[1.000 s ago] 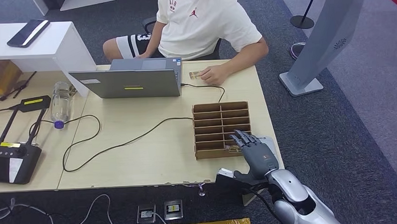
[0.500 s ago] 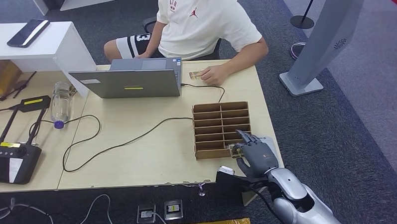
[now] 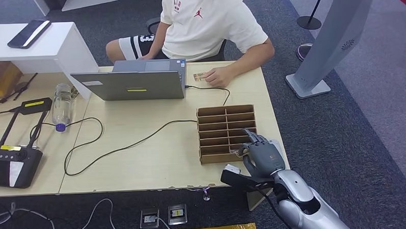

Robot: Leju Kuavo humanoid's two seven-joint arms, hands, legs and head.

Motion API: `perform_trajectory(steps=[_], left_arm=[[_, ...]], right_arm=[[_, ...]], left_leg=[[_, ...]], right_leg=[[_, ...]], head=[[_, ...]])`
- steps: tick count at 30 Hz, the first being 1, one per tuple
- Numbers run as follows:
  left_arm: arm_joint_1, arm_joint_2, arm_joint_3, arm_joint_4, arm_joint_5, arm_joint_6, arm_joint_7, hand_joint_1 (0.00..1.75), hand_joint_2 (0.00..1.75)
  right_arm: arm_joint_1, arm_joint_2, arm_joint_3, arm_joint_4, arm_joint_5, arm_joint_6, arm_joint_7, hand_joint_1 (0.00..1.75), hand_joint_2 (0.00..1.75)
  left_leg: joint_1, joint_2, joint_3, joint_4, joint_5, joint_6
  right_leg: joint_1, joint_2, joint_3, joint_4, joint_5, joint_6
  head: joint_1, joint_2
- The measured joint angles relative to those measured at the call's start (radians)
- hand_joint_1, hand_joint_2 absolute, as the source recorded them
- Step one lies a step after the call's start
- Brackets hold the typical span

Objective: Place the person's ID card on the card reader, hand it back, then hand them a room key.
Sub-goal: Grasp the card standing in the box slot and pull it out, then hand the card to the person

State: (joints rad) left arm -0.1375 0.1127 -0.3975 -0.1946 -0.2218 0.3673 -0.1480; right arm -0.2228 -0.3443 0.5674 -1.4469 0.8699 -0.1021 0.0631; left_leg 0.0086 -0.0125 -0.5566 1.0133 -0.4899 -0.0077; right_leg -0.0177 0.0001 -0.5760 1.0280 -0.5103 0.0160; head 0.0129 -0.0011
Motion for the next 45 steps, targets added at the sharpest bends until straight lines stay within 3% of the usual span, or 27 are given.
perform_trajectory(steps=[18, 32, 45], left_arm=[[0.001, -0.007, 0.000, 0.000, -0.016, 0.002, 0.000, 0.00, 0.00], [-0.007, -0.016, 0.000, 0.000, -0.036, 0.010, 0.000, 0.00, 0.00], [-0.010, -0.022, 0.000, 0.000, -0.029, 0.023, -0.002, 0.00, 0.00]], right_arm=[[-0.003, 0.001, -0.030, 0.011, 0.017, -0.149, 0.012, 1.75, 1.75], [-0.093, 0.002, -0.159, 0.040, 0.007, -0.247, -0.101, 1.75, 1.75], [-0.151, 0.036, -0.184, 0.101, 0.028, -0.272, -0.161, 1.75, 1.75]], left_leg=[[0.000, 0.000, -0.001, 0.000, 0.000, 0.000], [0.000, 0.000, 0.000, 0.000, 0.000, 0.000], [0.000, 0.000, -0.001, 0.000, 0.000, 0.000]], right_leg=[[0.000, 0.000, 0.000, 0.000, 0.000, 0.000], [0.000, 0.000, 0.000, 0.000, 0.000, 0.000], [0.000, 0.000, 0.000, 0.000, 0.000, 0.000]], head=[[0.000, 0.000], [0.000, 0.000], [0.000, 0.000]])
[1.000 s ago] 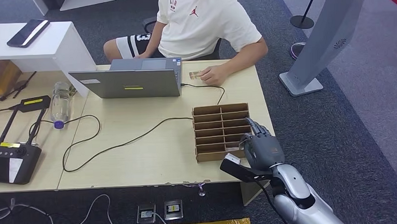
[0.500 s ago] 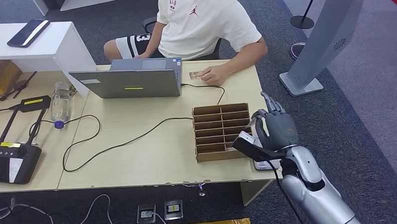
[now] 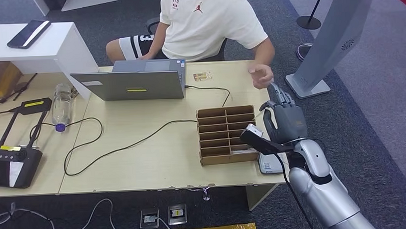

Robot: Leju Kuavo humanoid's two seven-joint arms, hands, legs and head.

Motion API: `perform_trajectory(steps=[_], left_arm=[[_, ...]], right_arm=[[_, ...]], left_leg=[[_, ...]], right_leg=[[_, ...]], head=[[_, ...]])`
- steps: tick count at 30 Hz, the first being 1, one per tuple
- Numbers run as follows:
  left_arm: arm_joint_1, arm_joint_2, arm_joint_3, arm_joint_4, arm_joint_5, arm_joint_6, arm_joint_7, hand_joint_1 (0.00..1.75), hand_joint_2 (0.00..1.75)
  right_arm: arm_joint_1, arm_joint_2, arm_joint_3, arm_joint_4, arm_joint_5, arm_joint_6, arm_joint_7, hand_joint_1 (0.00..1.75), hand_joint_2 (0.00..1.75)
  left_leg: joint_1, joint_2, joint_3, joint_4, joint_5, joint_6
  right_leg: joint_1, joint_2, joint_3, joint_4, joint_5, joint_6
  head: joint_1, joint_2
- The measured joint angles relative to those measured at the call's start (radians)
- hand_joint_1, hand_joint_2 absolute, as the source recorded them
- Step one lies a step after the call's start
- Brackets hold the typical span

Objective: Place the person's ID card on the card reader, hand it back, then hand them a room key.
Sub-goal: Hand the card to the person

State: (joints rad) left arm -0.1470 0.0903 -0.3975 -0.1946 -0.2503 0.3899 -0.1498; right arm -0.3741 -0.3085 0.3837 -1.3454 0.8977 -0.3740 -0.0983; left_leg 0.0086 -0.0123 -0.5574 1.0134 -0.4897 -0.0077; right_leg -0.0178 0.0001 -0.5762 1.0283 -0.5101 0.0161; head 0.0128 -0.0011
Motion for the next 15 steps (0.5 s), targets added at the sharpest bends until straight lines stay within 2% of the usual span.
perform_trajectory(steps=[6, 15], left_arm=[[-0.005, -0.004, 0.000, 0.000, -0.009, -0.001, 0.000, 0.00, 0.00], [-0.026, -0.004, 0.000, 0.000, -0.034, -0.018, 0.000, 0.00, 0.00]], right_arm=[[-0.083, 0.026, -0.004, 0.040, 0.028, 0.003, -0.060, 1.75, 1.75], [-0.300, 0.084, -0.002, 0.215, 0.021, -0.012, -0.176, 1.75, 1.75]], left_leg=[[0.000, 0.000, 0.000, 0.000, 0.000, 0.000], [0.000, 0.000, -0.001, 0.000, 0.001, 0.000]], right_leg=[[0.000, 0.000, 0.000, 0.000, 0.000, 0.000], [0.000, 0.000, -0.001, 0.001, 0.000, 0.000]], head=[[0.000, 0.000], [0.000, 0.000]])
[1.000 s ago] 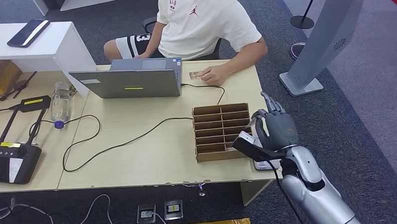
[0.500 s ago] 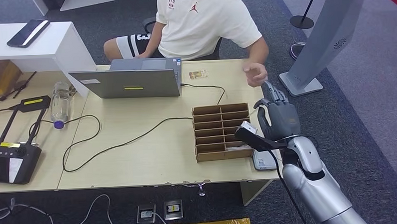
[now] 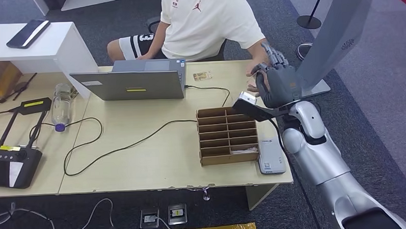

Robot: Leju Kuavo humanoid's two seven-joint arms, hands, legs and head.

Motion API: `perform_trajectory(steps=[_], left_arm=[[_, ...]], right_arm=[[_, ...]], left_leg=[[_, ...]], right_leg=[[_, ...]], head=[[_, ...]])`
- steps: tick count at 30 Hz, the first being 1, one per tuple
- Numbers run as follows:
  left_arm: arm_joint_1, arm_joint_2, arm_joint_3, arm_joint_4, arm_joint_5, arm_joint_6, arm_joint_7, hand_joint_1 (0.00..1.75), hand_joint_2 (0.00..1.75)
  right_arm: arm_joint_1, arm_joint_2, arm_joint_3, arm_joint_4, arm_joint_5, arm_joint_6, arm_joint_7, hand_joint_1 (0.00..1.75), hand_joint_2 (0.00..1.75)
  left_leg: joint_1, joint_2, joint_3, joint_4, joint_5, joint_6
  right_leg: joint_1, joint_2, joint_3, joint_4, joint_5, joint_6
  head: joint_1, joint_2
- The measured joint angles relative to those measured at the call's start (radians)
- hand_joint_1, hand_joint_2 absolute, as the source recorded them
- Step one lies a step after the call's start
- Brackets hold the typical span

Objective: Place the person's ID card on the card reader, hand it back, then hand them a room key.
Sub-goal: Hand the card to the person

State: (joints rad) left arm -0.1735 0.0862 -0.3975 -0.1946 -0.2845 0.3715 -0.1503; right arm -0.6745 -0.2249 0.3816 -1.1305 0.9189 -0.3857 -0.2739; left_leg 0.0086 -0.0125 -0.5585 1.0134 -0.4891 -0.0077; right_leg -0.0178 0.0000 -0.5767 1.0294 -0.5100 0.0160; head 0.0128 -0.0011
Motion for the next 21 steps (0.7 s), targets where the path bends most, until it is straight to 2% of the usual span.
perform_trajectory(steps=[4, 8, 14, 21], left_arm=[[-0.006, 0.000, 0.000, 0.000, 0.000, -0.003, -0.002, 0.00, 0.00], [-0.005, 0.000, 0.000, 0.000, 0.000, -0.003, -0.008, 0.00, 0.00], [0.004, 0.000, 0.000, 0.000, 0.012, -0.001, -0.017, 0.00, 0.00], [0.017, 0.000, 0.000, 0.000, 0.024, 0.001, -0.023, 0.00, 0.00]], right_arm=[[-0.114, 0.038, 0.007, 0.134, -0.002, -0.008, -0.035, 1.75, 1.75], [-0.177, 0.071, 0.017, 0.246, -0.004, -0.020, -0.047, 1.75, 1.75], [-0.213, 0.104, 0.027, 0.375, -0.010, -0.026, -0.046, 1.75, 1.75], [-0.214, 0.116, 0.031, 0.447, -0.012, -0.030, -0.042, 1.75, 1.75]], left_leg=[[0.000, 0.000, 0.000, 0.000, 0.000, 0.000], [0.000, -0.001, 0.000, 0.000, 0.000, 0.000], [0.000, -0.001, 0.000, 0.000, 0.000, 0.000], [0.000, -0.001, 0.000, 0.000, 0.000, 0.000]], right_leg=[[0.000, 0.000, 0.000, 0.000, 0.000, 0.000], [0.000, -0.001, 0.000, 0.000, 0.000, 0.000], [0.000, -0.001, 0.000, 0.000, 0.000, 0.000], [0.000, -0.001, 0.000, 0.000, 0.000, 0.000]], head=[[0.000, 0.000], [0.000, 0.000], [0.000, 0.000], [0.000, 0.000]])
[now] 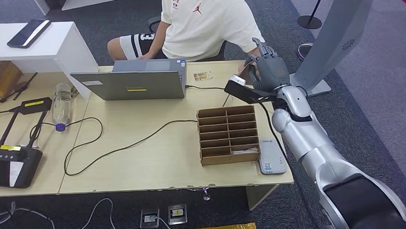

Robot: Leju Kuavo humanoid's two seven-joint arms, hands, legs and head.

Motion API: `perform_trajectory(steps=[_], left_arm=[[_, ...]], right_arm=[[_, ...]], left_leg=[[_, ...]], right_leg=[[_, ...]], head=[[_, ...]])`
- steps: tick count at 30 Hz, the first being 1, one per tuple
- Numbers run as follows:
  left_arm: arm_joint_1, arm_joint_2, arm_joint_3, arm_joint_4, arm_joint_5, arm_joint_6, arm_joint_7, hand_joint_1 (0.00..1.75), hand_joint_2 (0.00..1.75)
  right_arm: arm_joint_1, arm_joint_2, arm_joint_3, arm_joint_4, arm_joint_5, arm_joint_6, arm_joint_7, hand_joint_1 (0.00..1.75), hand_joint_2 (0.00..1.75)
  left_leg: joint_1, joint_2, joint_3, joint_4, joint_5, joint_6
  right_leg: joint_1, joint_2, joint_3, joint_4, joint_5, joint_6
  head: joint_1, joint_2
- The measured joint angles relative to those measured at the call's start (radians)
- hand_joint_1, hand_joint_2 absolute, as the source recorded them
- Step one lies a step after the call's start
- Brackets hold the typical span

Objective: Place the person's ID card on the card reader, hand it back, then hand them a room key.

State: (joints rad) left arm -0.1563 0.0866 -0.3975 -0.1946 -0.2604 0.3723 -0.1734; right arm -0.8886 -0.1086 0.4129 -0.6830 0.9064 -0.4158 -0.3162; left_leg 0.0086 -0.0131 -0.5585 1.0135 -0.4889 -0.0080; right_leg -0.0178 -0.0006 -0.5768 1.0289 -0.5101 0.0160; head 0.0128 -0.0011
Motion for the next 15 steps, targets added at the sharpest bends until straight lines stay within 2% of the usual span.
perform_trajectory(steps=[1, 4, 5, 15], left_arm=[[0.001, 0.000, 0.000, 0.000, 0.000, 0.000, -0.001, 0.00, 0.00], [0.002, 0.000, 0.000, 0.000, 0.002, 0.000, -0.001, 0.00, 0.00], [0.003, 0.000, 0.000, 0.000, 0.004, 0.000, -0.002, 0.00, 0.00], [0.012, 0.001, 0.000, 0.000, 0.020, 0.003, -0.007, 0.00, 0.00]], right_arm=[[0.000, 0.001, 0.001, 0.006, 0.000, 0.000, 0.000, 1.47, 1.75], [0.000, 0.004, 0.007, 0.025, -0.001, -0.001, 0.000, 0.16, 1.75], [0.000, 0.005, 0.009, 0.032, -0.002, -0.001, 0.000, 0.00, 1.75], [0.000, 0.014, 0.021, 0.070, -0.044, -0.058, -0.012, 0.00, 1.75]], left_leg=[[0.000, 0.000, 0.000, 0.000, 0.000, 0.000], [0.000, 0.000, 0.000, 0.000, 0.000, 0.000], [0.000, 0.000, 0.000, 0.000, 0.000, 0.000], [0.000, 0.000, 0.000, 0.000, 0.000, 0.000]], right_leg=[[0.000, 0.000, 0.000, 0.000, 0.000, 0.000], [0.000, 0.000, 0.000, 0.000, 0.000, 0.000], [0.000, 0.000, 0.000, 0.000, 0.000, 0.000], [0.000, 0.000, 0.000, 0.000, 0.000, 0.000]], head=[[0.000, 0.000], [0.000, 0.000], [0.000, 0.000], [0.000, 0.000]])
